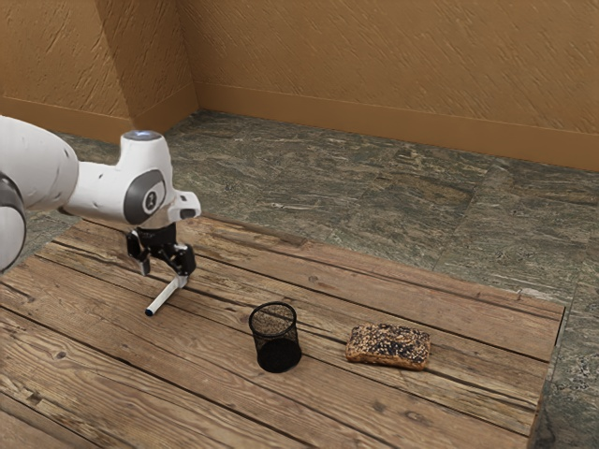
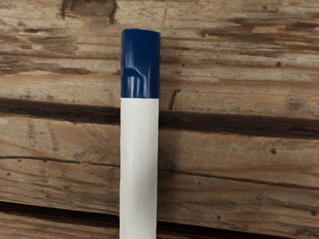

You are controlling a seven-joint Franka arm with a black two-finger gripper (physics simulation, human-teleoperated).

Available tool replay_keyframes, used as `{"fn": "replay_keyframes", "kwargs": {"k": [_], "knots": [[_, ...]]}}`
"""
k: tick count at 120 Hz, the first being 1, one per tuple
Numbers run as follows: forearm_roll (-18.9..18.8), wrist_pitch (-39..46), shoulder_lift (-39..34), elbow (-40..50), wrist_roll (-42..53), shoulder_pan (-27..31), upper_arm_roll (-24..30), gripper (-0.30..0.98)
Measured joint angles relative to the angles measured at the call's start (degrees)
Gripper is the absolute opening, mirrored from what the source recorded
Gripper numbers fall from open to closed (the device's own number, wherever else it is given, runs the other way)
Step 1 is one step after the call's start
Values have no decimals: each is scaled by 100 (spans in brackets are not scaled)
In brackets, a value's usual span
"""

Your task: Put the marker into the pen holder.

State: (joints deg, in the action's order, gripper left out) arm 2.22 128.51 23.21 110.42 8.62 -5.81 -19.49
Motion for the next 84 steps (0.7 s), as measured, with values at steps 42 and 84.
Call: {"fn": "replay_keyframes", "kwargs": {"k": [42,84], "knots": [[342,-123,807,-799,663,158,6,69],[523,-208,895,-829,1040,167,7,64]]}}
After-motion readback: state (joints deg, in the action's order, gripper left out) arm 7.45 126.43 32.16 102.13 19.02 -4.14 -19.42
